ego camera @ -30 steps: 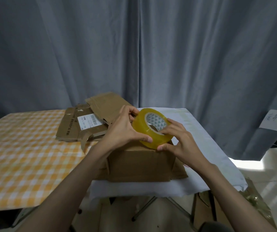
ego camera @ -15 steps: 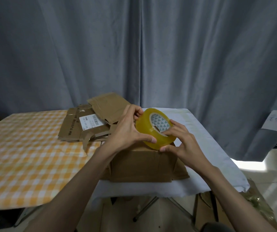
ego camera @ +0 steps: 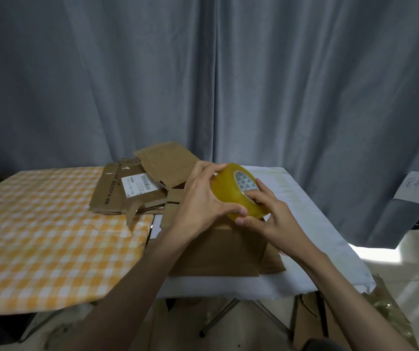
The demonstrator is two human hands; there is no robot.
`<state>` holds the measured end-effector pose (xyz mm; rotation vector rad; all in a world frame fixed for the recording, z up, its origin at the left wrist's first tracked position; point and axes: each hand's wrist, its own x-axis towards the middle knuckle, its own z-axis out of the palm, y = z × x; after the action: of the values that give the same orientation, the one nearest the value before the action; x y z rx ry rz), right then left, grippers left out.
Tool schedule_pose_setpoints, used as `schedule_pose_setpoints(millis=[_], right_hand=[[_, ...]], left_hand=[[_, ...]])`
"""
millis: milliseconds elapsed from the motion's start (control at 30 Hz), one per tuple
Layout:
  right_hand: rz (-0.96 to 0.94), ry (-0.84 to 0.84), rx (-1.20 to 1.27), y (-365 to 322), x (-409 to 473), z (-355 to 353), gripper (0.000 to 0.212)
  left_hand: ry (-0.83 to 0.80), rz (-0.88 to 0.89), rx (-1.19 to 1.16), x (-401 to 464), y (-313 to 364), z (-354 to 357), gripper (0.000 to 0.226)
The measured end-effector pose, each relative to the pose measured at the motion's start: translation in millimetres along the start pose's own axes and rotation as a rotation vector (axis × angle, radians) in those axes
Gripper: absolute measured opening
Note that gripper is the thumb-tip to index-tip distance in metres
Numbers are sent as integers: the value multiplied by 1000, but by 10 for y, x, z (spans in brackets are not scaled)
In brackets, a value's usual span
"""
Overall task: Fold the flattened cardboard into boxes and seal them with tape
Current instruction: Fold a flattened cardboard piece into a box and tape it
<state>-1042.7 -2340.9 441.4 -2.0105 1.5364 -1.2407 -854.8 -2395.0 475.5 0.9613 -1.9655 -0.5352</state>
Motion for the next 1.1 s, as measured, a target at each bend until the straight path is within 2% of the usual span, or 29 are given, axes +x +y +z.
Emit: schedule_pose_setpoints(millis=[167,400,667,833,967,1100], right_hand=[[-16,20,38,54,4,-31,43],[-55,-36,31,35,-4,-39,42],[-57,-37,-1,40,-15,-18,37],[-94,-20,-12,21,-10,-16,38],[-101,-10,0,63,-3,11,40],[-104,-7,-14,80,-15,13,42]], left_hand=[[139,25,-25,-61,75,109,91],[-18,-21,57,74,81,61,92],[0,-18,46,13,29,97,90],[-23,-12,39,-31,55,113,79],[27,-67,-20,-56,38,124,90],[6,-60,-12,-27,40,99,91]])
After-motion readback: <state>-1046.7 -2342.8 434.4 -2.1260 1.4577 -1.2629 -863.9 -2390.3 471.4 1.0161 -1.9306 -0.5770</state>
